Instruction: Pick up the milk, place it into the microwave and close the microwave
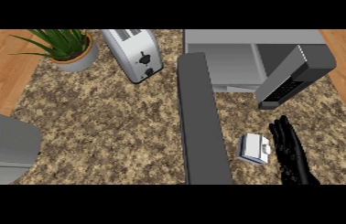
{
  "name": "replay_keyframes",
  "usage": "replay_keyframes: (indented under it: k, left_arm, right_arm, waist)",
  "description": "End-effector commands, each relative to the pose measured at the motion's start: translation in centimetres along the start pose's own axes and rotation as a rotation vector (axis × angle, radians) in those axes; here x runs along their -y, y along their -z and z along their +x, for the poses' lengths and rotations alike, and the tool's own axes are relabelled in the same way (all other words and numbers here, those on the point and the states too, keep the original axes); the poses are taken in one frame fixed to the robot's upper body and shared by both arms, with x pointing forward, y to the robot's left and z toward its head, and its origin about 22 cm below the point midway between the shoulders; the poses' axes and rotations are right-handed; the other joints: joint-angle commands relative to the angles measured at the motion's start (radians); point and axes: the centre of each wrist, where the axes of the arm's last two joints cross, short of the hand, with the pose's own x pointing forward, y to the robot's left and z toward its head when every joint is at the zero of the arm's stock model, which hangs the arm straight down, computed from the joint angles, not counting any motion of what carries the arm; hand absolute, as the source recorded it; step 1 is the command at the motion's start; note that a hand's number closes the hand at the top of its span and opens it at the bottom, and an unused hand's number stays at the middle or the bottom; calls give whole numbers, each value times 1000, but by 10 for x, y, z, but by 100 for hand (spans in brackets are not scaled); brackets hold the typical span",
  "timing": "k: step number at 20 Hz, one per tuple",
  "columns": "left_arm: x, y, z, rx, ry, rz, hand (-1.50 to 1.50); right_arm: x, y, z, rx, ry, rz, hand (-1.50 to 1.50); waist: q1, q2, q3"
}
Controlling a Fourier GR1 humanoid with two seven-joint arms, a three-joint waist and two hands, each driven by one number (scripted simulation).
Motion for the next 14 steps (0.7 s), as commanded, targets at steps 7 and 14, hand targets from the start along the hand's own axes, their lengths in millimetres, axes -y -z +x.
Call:
replay_keyframes:
  k: [7, 14]
  left_arm:
    - [-20, -22, 14, 0, -9, -11, -150]
    - [-29, -22, 10, -14, -3, -20, -150]
  right_arm:
    - [13, -13, -84, -106, -24, -76, -150]
    - [42, -4, -121, -140, -54, -159, -150]
  waist:
    - [4, 0, 0]
    - [5, 1, 0]
